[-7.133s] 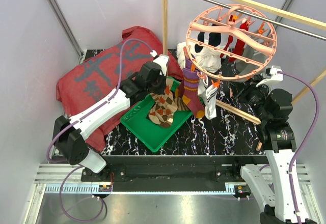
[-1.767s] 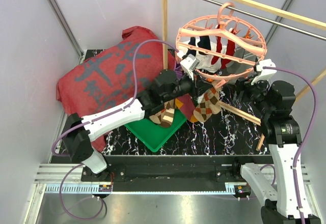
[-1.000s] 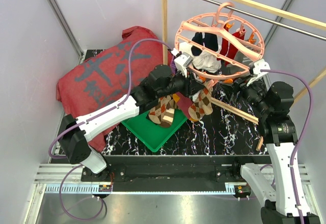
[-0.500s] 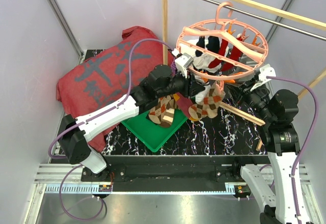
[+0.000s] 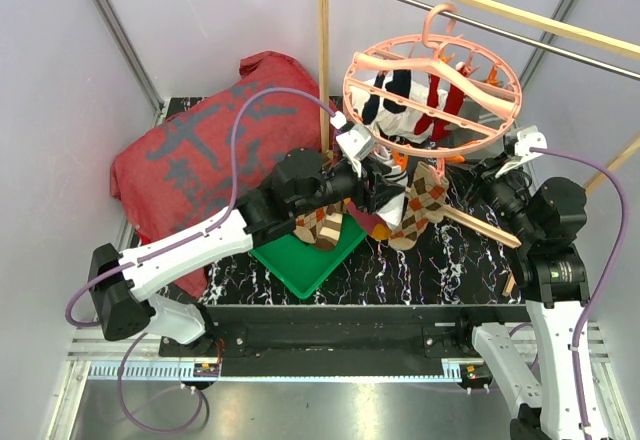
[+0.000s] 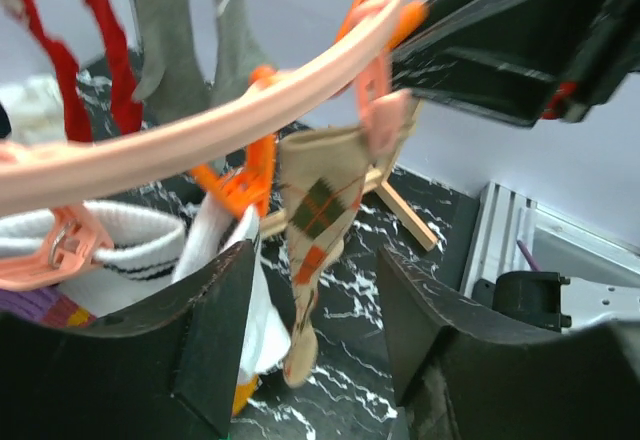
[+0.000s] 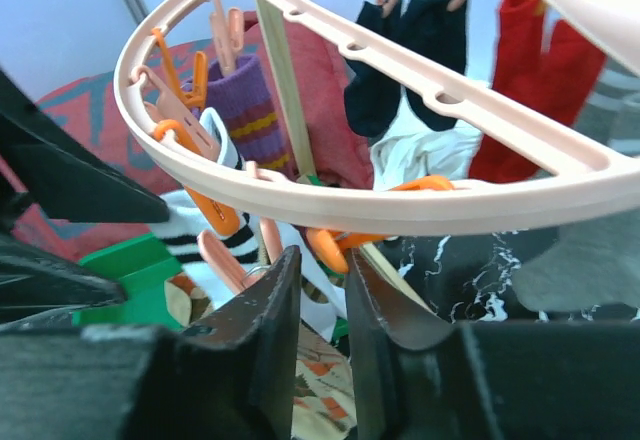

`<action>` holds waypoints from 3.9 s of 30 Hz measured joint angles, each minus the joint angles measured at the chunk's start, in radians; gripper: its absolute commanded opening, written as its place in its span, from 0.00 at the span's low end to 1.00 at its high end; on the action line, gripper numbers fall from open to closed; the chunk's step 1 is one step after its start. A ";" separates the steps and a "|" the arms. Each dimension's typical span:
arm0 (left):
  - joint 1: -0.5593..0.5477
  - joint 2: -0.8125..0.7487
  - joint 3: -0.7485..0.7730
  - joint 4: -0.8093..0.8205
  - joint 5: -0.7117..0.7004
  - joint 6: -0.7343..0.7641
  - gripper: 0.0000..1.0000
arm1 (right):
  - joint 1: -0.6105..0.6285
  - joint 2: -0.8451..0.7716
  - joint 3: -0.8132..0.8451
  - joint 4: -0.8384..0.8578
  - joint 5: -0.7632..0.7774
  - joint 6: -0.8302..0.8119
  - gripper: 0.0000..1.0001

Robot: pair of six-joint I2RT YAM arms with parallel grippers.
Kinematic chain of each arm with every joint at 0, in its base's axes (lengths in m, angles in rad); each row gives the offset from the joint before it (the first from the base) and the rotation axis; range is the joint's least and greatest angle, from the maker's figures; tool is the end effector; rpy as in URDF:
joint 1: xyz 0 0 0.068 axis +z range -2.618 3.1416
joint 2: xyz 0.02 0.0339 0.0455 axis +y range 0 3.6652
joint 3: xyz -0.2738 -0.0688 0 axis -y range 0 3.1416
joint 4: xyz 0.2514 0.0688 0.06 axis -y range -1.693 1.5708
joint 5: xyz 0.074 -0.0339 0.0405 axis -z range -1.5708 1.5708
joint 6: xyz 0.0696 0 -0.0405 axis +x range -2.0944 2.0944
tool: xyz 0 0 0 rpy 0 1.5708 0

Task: Clip the socks to the hanger
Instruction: Open the clamp at the hanger.

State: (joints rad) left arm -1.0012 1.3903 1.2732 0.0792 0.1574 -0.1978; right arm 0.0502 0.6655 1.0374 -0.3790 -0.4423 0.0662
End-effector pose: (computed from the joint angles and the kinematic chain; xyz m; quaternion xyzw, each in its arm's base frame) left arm 0.1904 -0.3176 0.4077 0.3310 0.6397 -0.4369 0.5389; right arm 0.1522 0.0375 0.4288 -0.1490 0.6935 0.1954 0.6772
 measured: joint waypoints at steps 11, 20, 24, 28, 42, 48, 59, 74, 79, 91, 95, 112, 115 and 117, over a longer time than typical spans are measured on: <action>-0.010 0.036 0.008 0.016 -0.201 0.017 0.56 | 0.000 -0.030 0.000 -0.003 0.107 0.000 0.41; 0.052 0.087 0.035 -0.043 -0.296 -0.021 0.56 | 0.000 -0.012 0.000 0.000 0.119 -0.005 0.26; 0.073 0.087 0.043 -0.045 -0.300 -0.020 0.56 | 0.000 0.003 0.002 0.001 0.111 -0.007 0.18; 0.079 0.087 0.043 -0.044 -0.293 -0.007 0.56 | 0.000 0.021 0.018 0.001 0.092 -0.002 0.12; -0.051 -0.156 -0.168 0.155 -0.225 0.203 0.70 | 0.000 0.085 0.134 -0.041 0.006 0.116 0.00; -0.119 -0.186 -0.174 0.216 -0.238 0.281 0.76 | 0.000 0.103 0.184 -0.086 0.007 0.176 0.00; -0.161 -0.127 -0.095 0.191 -0.230 0.265 0.76 | 0.000 0.098 0.199 -0.151 0.014 0.164 0.00; -0.257 0.306 0.174 0.233 -0.102 0.181 0.75 | 0.011 0.046 0.179 -0.179 0.050 0.084 0.00; -0.240 0.324 0.173 0.245 -0.159 0.174 0.74 | 0.023 0.042 0.179 -0.188 0.060 0.077 0.00; -0.163 0.331 0.172 0.287 -0.145 0.154 0.73 | 0.031 0.047 0.179 -0.184 0.077 0.068 0.00; -0.138 0.331 0.145 0.326 -0.144 0.156 0.73 | 0.033 0.047 0.180 -0.191 0.082 0.069 0.00; -0.116 0.331 0.107 0.430 -0.108 0.194 0.49 | 0.041 0.044 0.180 -0.195 0.080 0.070 0.00; -0.116 0.331 0.107 0.449 -0.091 0.195 0.39 | 0.042 0.044 0.180 -0.195 0.076 0.073 0.01; -0.116 0.331 0.107 0.459 -0.083 0.196 0.34 | 0.042 0.044 0.180 -0.195 0.071 0.079 0.03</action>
State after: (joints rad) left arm -1.1172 1.7214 1.3804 0.5377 0.0742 -0.0021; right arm 0.0917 0.7097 1.2171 -0.5743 -0.3717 0.1448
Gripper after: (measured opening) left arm 0.412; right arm 0.025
